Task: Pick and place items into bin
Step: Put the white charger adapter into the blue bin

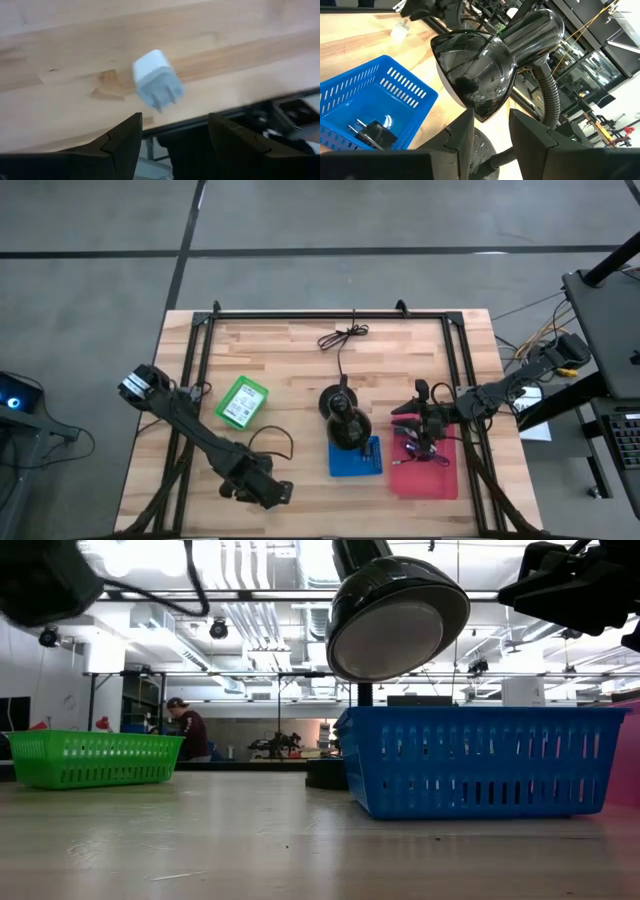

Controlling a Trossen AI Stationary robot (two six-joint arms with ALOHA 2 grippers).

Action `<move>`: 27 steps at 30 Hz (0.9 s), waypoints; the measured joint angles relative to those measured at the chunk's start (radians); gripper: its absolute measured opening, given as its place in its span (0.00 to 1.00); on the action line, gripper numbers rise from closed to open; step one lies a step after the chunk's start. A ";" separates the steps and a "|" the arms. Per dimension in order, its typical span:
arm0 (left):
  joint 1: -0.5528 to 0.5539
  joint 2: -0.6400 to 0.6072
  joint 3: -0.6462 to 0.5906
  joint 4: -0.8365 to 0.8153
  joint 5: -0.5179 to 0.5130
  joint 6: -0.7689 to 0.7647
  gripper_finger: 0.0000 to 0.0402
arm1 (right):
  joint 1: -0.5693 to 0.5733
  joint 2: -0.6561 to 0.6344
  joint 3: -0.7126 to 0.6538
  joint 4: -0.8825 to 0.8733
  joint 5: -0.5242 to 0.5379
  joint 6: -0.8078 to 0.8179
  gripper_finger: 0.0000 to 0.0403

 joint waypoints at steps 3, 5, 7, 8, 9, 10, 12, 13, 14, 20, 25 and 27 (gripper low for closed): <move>0.001 0.028 0.000 -0.002 0.043 -0.001 0.52 | 0.000 0.000 0.000 0.000 0.000 0.000 0.28; 0.001 0.038 0.001 -0.002 0.061 -0.002 0.52 | 0.000 0.000 0.000 0.000 0.000 0.002 0.28; 0.002 0.048 0.001 -0.001 0.062 -0.002 0.52 | 0.000 0.000 0.000 0.000 0.000 0.002 0.28; 0.002 0.052 0.000 -0.002 0.061 -0.001 0.52 | 0.000 0.000 0.000 0.000 0.000 0.002 0.28; 0.002 0.056 0.000 -0.002 0.061 0.000 0.52 | 0.000 0.000 0.000 0.000 0.000 0.002 0.28; 0.002 0.057 0.000 -0.002 0.061 0.004 0.52 | 0.000 0.000 0.000 0.000 0.000 0.002 0.28; 0.003 0.058 0.000 -0.002 0.061 0.011 0.52 | 0.000 0.000 0.000 0.000 0.000 0.002 0.28; 0.003 0.057 0.000 -0.001 0.061 0.018 0.52 | 0.000 0.000 0.000 0.000 0.000 0.002 0.28; 0.003 0.057 0.000 -0.001 0.061 0.030 0.52 | 0.000 0.000 0.000 0.000 0.000 0.003 0.28; 0.009 0.057 -0.006 -0.003 0.061 0.092 0.52 | 0.000 0.000 0.000 0.000 0.000 0.003 0.28; 0.018 0.057 -0.011 -0.002 0.060 0.197 0.52 | 0.000 0.000 0.000 0.000 0.000 0.003 0.28; 0.022 0.057 -0.012 -0.002 0.059 0.259 0.52 | 0.000 0.000 0.000 0.000 0.000 0.004 0.28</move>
